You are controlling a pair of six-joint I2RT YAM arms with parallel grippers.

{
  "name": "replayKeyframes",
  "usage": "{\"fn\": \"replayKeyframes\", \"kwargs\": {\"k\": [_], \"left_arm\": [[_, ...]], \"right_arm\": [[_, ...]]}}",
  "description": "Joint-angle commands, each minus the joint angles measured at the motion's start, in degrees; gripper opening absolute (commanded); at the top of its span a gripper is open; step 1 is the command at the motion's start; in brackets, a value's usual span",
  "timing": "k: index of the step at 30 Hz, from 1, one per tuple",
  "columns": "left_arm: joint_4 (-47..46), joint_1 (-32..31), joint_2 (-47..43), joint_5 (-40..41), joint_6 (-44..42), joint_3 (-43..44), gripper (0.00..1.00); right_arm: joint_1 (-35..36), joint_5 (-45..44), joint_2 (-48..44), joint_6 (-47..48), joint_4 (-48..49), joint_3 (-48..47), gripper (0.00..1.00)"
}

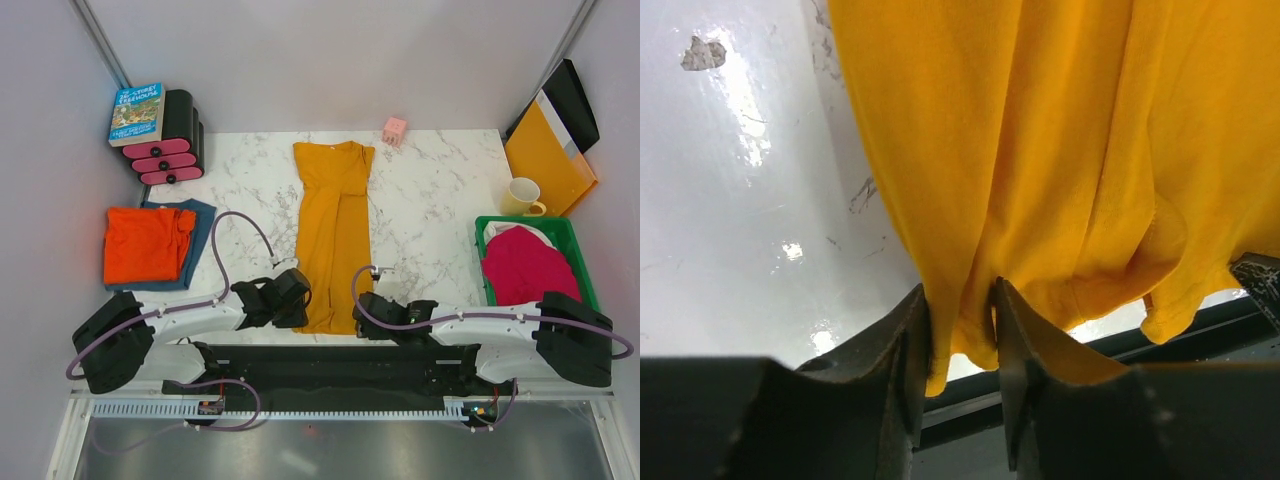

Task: Fold and stack the t-shirts
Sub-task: Grab the bottom of the folded rectangular tshirt with both arms

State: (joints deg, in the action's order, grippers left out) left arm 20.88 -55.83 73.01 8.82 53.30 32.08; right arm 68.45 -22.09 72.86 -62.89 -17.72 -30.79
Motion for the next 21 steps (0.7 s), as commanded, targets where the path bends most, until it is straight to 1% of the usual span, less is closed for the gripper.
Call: {"fn": "replayKeyframes", "kwargs": {"k": [1, 2, 6, 7, 11, 13, 14, 18, 21], "left_arm": [[6.1, -0.2, 0.0, -0.7, -0.3, -2.7, 0.35], [6.1, -0.1, -0.2, -0.9, -0.3, -2.9, 0.33], [6.1, -0.1, -0.9, -1.3, -0.3, -3.4, 0.19], [6.2, -0.2, -1.1, -1.3, -0.3, -3.3, 0.17], [6.1, -0.2, -1.1, -1.4, -0.5, -3.6, 0.15], [6.1, -0.1, -1.4, -1.7, -0.5, -3.8, 0.15], [6.0, -0.1, -1.5, -1.8, -0.4, -3.9, 0.15], [6.1, -0.2, -3.0, -1.4, -0.1, -4.2, 0.38], [6.4, -0.2, -4.5, -0.8, 0.0, -4.0, 0.45]], "right_arm": [[0.9, -0.2, 0.4, -4.3, -2.0, 1.9, 0.48], [1.0, -0.5, 0.1, -4.6, -2.2, 2.1, 0.48], [1.6, -1.3, -0.1, -6.8, -4.4, 1.8, 0.43], [1.8, -1.6, -0.1, -7.1, -5.5, 1.8, 0.42], [2.4, -1.9, 0.2, -8.0, -6.6, 2.0, 0.42], [2.8, -2.2, 0.1, -8.8, -7.2, 2.2, 0.36], [2.8, -2.4, -0.1, -8.9, -7.1, 2.3, 0.36], [3.0, -2.5, 0.6, -8.6, -7.5, 1.8, 0.47], [3.2, -2.8, 0.7, -8.6, -7.8, 1.4, 0.49]]}}
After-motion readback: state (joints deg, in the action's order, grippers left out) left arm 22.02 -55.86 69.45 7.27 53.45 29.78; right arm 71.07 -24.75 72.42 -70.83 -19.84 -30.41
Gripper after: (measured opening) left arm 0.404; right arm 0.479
